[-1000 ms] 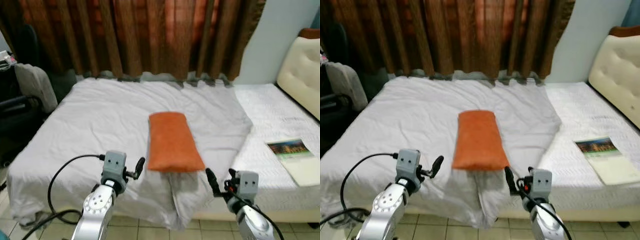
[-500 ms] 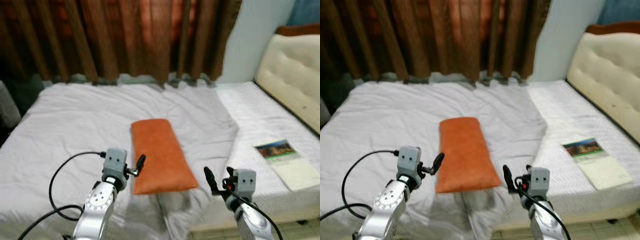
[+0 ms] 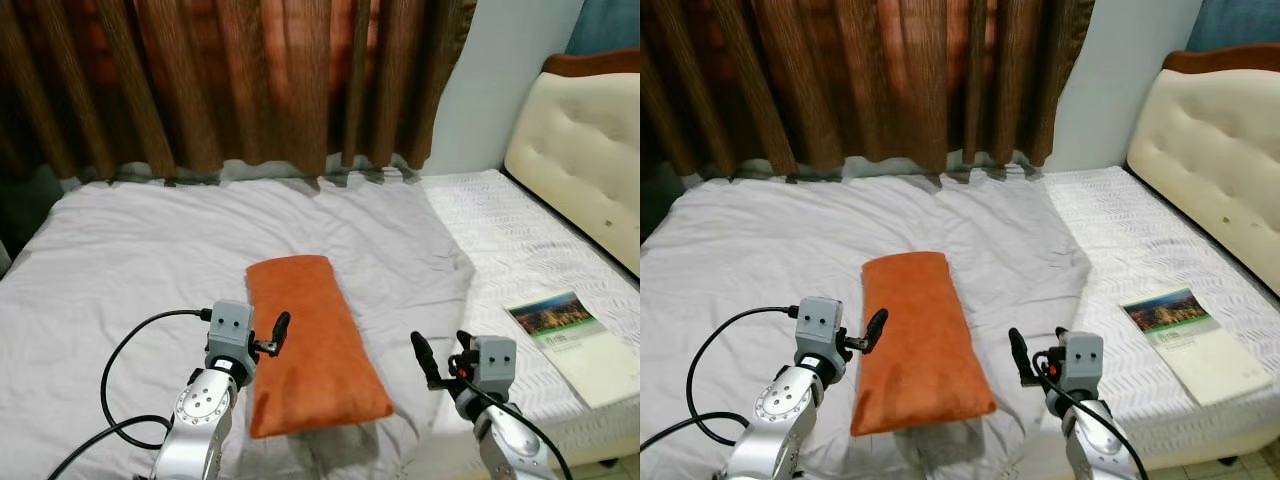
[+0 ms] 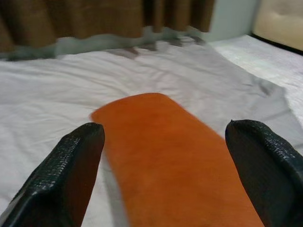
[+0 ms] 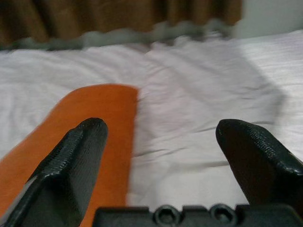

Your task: Clean up the room

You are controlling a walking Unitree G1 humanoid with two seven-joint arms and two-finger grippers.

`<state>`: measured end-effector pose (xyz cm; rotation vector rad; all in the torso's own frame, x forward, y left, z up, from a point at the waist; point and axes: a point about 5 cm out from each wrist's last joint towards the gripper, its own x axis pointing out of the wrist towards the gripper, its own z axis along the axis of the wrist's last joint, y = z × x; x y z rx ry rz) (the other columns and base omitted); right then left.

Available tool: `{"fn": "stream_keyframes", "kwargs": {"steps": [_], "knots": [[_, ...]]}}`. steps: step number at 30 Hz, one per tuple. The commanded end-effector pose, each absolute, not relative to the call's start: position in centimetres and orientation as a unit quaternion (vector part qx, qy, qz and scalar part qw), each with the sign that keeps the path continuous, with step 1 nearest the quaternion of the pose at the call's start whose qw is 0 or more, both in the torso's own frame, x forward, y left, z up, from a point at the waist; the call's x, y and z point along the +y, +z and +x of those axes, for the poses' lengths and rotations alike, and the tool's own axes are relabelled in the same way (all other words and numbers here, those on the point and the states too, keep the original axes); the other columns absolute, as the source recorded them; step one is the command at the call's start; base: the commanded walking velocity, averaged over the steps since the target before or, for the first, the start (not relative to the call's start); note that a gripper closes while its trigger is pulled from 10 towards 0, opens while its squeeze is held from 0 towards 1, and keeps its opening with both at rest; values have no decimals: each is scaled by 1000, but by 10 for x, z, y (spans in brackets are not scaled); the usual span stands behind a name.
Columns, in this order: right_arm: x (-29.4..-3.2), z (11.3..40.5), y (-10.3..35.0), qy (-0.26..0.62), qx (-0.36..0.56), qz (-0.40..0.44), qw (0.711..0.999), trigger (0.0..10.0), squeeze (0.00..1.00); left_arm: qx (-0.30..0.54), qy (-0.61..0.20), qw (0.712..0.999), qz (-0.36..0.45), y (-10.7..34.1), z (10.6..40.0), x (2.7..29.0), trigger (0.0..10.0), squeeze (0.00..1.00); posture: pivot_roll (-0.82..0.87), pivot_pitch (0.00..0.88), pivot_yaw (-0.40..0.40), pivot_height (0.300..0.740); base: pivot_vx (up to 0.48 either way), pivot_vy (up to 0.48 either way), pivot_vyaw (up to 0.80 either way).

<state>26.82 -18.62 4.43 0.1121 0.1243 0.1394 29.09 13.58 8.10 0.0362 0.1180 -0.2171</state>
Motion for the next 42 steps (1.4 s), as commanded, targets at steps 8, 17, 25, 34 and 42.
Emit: {"fn": "stream_keyframes", "kwargs": {"steps": [8,17,25,34,42], "knots": [[-177,271,47,86,57,63,993,10000,0,61,-106,992,42,79,290,142,10000,0,5,0,-42,740,350,0,119],[-176,270,46,88,59,64,992,10000,0,61,-109,991,41,79,290,140,10000,0,0,0,-35,740,465,0,0],[-176,269,46,90,61,63,992,10000,0,67,-105,991,41,77,290,140,10000,0,-2,0,-37,740,462,0,0],[-177,269,45,93,69,56,992,10000,0,81,-89,992,35,75,293,145,10000,0,-3,0,-41,740,51,0,0],[-177,268,43,98,73,53,991,10000,0,72,-90,992,49,77,294,145,10000,0,-3,0,-40,740,209,-290,0]]}}
